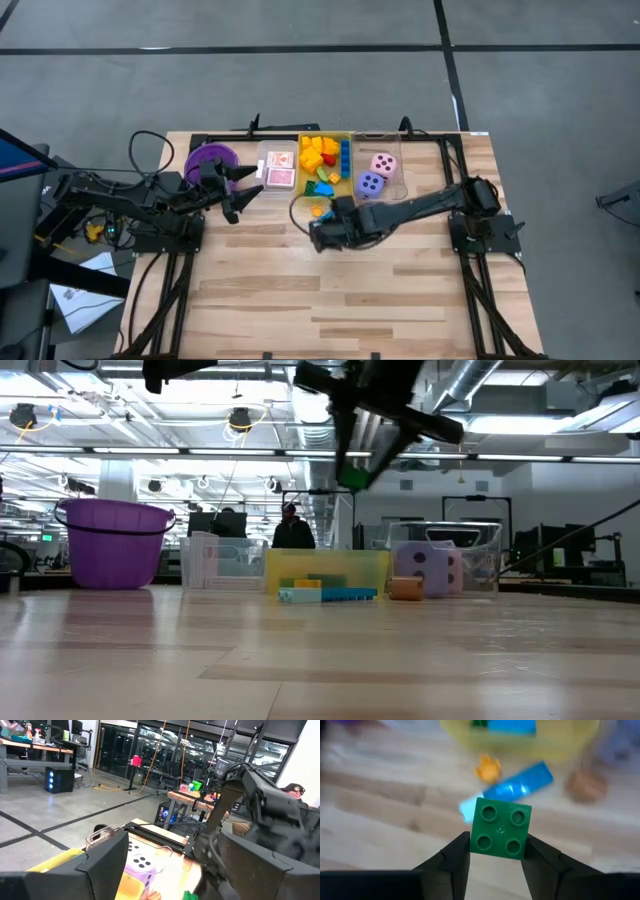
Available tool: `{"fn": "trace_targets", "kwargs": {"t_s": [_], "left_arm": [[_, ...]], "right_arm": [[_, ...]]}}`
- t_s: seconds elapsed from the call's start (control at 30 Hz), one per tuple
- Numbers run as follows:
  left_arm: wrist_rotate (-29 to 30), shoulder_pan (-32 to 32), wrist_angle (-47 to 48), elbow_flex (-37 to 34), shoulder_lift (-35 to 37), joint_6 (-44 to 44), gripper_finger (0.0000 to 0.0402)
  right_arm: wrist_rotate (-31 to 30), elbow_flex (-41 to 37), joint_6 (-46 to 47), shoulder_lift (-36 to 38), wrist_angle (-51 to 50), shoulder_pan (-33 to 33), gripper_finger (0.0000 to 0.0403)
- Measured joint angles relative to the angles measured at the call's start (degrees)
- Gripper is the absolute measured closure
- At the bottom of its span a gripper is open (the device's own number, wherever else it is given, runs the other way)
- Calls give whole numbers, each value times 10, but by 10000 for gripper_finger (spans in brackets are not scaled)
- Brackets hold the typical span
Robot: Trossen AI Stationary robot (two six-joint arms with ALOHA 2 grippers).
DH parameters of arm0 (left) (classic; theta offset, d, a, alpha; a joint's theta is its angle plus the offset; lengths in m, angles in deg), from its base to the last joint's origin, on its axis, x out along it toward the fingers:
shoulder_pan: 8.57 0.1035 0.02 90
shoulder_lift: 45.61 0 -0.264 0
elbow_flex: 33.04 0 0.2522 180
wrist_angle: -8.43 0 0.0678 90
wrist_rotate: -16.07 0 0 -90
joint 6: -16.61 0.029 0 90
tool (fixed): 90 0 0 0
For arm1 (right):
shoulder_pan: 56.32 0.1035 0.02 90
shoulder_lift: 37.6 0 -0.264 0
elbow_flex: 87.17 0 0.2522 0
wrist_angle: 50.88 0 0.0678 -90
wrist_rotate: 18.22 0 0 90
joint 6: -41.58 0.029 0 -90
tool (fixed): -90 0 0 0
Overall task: Pick & Place Toys
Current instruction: Put the green gamepiece into the yellow bin
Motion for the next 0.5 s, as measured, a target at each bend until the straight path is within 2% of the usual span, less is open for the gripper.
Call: {"fn": "trace_targets", "kwargs": {"t_s": [0.33, 0.5], "left_arm": [[0, -1, 0, 0, 0, 0, 97], [0, -12, 0, 0, 0, 2, 97]], "right_arm": [[-13, 63, -142, 0, 21, -93, 255], [14, 63, -196, 0, 57, -142, 255]]}}
